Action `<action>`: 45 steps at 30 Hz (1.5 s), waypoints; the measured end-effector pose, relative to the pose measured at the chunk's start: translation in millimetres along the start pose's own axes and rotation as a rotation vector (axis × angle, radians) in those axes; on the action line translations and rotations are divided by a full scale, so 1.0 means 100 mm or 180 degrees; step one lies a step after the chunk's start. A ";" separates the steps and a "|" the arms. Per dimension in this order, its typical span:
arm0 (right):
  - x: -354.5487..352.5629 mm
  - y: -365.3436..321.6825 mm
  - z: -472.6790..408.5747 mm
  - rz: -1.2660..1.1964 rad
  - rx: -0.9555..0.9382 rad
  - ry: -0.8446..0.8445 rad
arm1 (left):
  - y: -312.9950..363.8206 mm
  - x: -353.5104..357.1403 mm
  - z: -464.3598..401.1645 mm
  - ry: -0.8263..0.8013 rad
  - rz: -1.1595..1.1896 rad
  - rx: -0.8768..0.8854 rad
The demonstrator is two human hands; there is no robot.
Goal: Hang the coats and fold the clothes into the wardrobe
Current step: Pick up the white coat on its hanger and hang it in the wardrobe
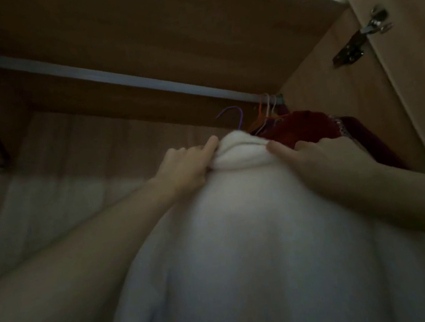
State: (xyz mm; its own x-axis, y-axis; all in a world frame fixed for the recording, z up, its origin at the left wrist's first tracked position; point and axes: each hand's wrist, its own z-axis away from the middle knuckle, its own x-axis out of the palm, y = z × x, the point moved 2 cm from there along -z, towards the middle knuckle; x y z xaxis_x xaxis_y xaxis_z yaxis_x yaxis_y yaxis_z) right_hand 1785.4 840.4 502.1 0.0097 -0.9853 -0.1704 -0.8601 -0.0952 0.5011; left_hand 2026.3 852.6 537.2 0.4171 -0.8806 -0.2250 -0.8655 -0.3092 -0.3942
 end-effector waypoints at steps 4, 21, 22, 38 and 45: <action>0.06 0.18 -0.31 -0.0672 0.0123 -0.0007 | -0.06 0.20 -0.34 0.0444 0.0694 -0.0218; 0.23 0.63 -1.38 -0.0106 0.0870 0.0286 | 0.29 1.01 -1.48 -0.0038 0.2932 -0.0624; 0.29 0.61 -1.42 -0.0074 0.0887 0.0227 | 0.30 1.09 -1.53 -0.0184 0.3002 -0.0645; 0.93 0.36 -1.32 0.0424 0.0911 -0.0029 | 1.18 2.01 -0.72 -0.0233 0.3718 -0.0859; 1.02 0.30 -1.17 0.0298 0.1003 -0.0105 | 1.20 2.01 -0.32 -0.0459 0.2882 -0.0735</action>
State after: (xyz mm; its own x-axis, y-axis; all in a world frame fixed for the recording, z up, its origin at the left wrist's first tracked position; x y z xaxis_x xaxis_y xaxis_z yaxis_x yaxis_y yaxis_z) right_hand 1820.3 720.5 599.0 -0.0889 -0.9821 -0.1660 -0.9721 0.0492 0.2295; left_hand 1997.4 626.8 473.2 -0.4234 -0.7726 -0.4732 -0.9042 0.3932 0.1670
